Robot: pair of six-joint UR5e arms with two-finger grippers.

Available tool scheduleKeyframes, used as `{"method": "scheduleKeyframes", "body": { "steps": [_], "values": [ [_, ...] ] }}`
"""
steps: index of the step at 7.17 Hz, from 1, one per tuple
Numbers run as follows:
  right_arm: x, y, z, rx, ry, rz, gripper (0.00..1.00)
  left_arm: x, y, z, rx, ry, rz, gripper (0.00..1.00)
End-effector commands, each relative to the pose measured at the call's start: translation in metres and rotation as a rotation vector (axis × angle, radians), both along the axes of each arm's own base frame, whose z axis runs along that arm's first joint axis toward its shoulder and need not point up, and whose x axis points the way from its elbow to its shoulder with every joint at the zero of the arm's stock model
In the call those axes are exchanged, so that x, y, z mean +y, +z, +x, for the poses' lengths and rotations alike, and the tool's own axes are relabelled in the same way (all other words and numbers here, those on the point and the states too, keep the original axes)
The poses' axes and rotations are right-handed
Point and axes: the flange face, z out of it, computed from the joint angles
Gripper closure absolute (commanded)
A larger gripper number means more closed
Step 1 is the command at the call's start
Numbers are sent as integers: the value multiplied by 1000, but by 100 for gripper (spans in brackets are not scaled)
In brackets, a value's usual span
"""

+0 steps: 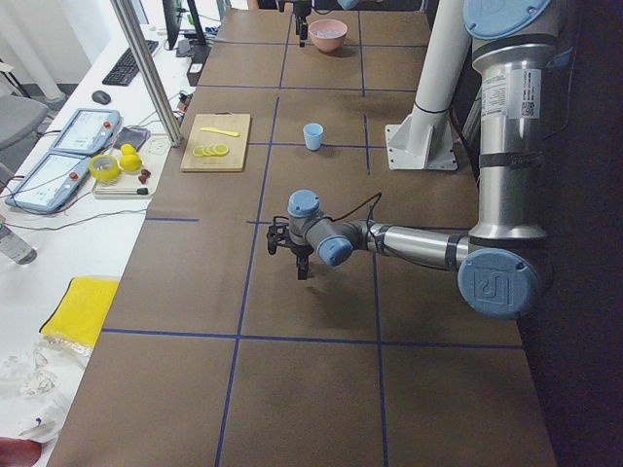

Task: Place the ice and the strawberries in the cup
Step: 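Close the left gripper on the red strawberry and lift it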

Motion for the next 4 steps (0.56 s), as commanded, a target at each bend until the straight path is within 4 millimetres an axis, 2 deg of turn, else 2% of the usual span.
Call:
{"method": "scheduleKeyframes", "body": {
  "steps": [1,3,4],
  "values": [
    [0,0,-1,0,-2,0,0,0,1,1,0,2,-2,21],
    [0,0,0,0,0,0,0,0,1,1,0,2,-2,28],
    [0,1,0,2,0,-3,0,0,0,1,1,2,0,39]
  ]
}}
